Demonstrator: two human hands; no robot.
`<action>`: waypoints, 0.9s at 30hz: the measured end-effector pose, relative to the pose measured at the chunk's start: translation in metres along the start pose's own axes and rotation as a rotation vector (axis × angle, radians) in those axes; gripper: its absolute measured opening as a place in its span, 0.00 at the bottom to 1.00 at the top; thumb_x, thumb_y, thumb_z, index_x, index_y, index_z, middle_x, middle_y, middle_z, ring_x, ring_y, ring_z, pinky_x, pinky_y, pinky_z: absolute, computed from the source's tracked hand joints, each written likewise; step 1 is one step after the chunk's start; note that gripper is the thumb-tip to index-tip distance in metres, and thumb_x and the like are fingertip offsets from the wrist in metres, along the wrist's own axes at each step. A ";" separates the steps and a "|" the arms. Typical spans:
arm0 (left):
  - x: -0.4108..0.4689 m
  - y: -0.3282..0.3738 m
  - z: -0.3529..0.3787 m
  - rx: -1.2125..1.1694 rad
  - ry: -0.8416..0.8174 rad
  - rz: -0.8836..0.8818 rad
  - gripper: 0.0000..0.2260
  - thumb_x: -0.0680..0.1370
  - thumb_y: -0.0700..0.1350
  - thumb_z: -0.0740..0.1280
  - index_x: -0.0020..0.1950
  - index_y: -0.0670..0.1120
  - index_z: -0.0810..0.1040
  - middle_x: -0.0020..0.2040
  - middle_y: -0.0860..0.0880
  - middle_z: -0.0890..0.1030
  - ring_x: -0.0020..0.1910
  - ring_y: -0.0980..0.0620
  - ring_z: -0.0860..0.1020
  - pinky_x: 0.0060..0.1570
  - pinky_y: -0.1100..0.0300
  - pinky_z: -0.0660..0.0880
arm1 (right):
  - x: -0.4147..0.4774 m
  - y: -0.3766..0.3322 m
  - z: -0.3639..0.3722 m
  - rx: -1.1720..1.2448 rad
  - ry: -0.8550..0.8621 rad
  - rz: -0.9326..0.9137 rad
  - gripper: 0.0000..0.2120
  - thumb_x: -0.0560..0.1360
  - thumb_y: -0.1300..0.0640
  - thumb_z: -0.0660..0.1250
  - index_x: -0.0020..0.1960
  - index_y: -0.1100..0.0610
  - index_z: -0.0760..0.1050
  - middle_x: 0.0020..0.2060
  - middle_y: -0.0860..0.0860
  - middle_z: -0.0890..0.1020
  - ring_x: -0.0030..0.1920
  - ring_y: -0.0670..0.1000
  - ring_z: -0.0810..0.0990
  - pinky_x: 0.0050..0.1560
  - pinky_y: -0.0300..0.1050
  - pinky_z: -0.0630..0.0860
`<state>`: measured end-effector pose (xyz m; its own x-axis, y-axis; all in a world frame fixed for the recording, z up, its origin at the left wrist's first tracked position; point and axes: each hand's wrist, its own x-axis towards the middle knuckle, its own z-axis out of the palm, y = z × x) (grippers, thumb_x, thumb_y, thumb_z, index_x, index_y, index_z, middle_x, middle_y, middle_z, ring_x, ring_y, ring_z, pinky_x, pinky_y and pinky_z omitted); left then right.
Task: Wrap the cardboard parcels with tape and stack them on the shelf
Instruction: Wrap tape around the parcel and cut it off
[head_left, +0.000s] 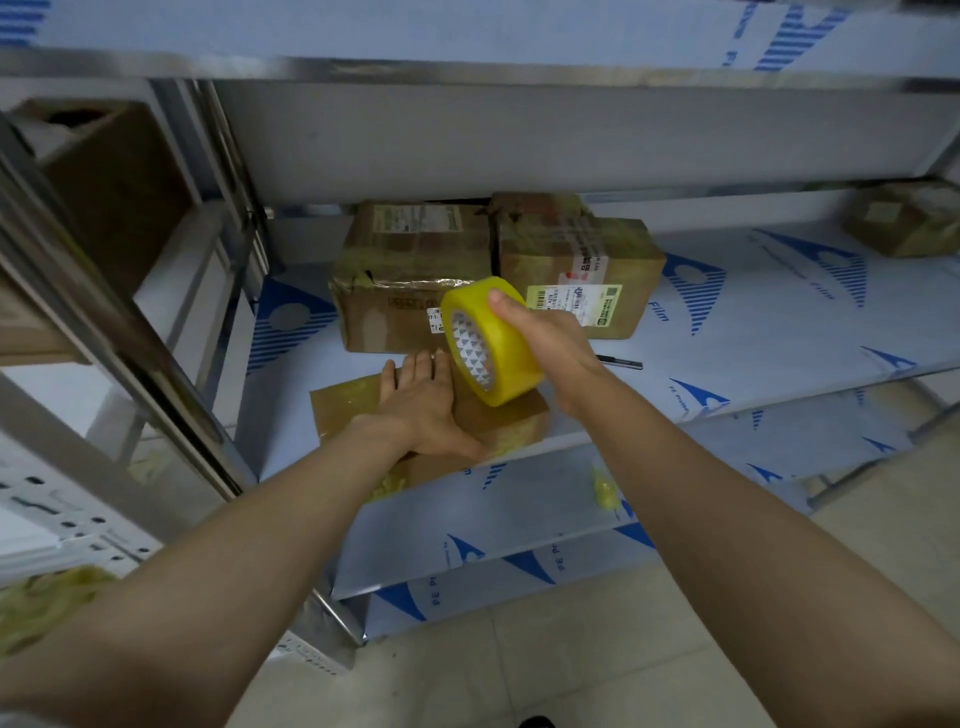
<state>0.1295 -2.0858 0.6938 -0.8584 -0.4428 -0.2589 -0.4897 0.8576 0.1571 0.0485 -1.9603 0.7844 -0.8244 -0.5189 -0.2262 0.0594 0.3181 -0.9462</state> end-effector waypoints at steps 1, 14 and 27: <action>0.000 0.000 0.000 -0.002 0.004 -0.001 0.63 0.59 0.73 0.68 0.76 0.43 0.35 0.78 0.44 0.42 0.76 0.45 0.39 0.71 0.47 0.34 | -0.005 0.000 -0.006 0.002 0.002 -0.007 0.27 0.70 0.40 0.71 0.54 0.63 0.77 0.49 0.54 0.82 0.47 0.51 0.80 0.55 0.51 0.77; -0.006 0.004 -0.003 -0.054 0.038 -0.001 0.63 0.59 0.68 0.73 0.77 0.48 0.34 0.78 0.41 0.45 0.77 0.44 0.42 0.72 0.47 0.36 | -0.078 0.043 -0.058 -0.043 -0.032 -0.008 0.14 0.69 0.45 0.72 0.34 0.55 0.82 0.28 0.50 0.81 0.26 0.41 0.78 0.27 0.34 0.74; -0.005 -0.005 -0.020 -0.120 -0.186 0.024 0.52 0.64 0.64 0.68 0.77 0.57 0.39 0.77 0.41 0.35 0.75 0.46 0.34 0.72 0.48 0.34 | -0.084 0.107 -0.043 0.089 -0.018 0.051 0.12 0.74 0.54 0.70 0.36 0.61 0.77 0.23 0.47 0.79 0.25 0.42 0.78 0.25 0.32 0.72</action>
<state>0.1328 -2.0930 0.7137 -0.8326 -0.3574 -0.4232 -0.4939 0.8250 0.2749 0.1005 -1.8485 0.7119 -0.8086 -0.5187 -0.2777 0.1511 0.2730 -0.9501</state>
